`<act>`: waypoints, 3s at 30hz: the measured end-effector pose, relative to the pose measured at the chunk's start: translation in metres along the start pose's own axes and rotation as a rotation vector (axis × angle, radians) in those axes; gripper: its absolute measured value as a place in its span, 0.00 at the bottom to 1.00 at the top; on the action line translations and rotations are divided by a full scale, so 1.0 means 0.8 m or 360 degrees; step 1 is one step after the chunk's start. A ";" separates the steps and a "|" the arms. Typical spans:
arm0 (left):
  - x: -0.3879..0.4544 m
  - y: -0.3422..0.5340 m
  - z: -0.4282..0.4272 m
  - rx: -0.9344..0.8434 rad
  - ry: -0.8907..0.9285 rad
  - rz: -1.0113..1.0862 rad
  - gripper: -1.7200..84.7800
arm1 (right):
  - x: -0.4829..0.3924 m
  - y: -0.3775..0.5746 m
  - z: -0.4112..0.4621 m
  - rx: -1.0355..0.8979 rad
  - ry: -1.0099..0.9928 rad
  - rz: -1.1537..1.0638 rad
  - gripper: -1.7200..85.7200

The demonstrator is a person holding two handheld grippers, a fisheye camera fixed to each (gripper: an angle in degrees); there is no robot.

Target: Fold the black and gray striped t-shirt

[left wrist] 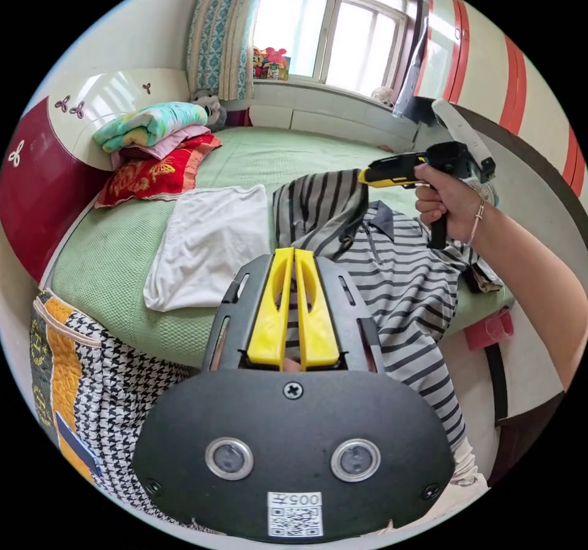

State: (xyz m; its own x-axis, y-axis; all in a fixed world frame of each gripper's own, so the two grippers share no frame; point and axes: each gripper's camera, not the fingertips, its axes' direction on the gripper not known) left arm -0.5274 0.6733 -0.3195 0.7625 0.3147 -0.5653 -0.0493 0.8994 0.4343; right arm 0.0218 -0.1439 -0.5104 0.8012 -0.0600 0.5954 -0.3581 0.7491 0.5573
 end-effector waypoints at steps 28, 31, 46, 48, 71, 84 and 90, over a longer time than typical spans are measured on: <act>0.062 -0.040 0.238 -0.0589 -0.0175 0.0131 0.02 | 0.031 0.153 0.148 -0.0545 0.0030 -0.0361 0.06; 0.060 -0.035 0.234 -0.0540 -0.0169 0.0136 0.02 | 0.027 0.143 0.128 -0.0546 0.0057 -0.0463 0.08; 0.079 -0.052 0.245 -0.0558 -0.0148 0.0107 0.01 | -0.035 -0.026 0.237 -0.0276 0.0123 -0.0182 0.04; 0.076 -0.054 0.242 -0.0552 -0.0120 0.0070 0.01 | -0.025 -0.036 0.231 -0.0343 0.0060 -0.0060 0.03; 0.277 -0.068 0.116 -0.0454 0.0033 0.0365 0.01 | 0.308 0.426 -0.256 0.0227 0.0386 0.0374 0.12; 0.354 -0.104 0.154 -0.0516 0.0097 0.0543 0.01 | 0.442 0.325 -0.234 0.0089 0.0543 0.0786 0.10; 0.341 -0.105 0.173 -0.0530 0.0158 0.0489 0.01 | 0.377 0.312 -0.244 0.0348 0.0319 0.0502 0.06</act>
State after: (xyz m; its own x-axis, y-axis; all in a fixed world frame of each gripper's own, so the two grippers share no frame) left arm -0.2259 0.6417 -0.4129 0.6153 0.5951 -0.5170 -0.4804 0.8031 0.3525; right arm 0.2673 0.1536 -0.3047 0.7057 0.2951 0.6441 -0.6763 0.5516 0.4882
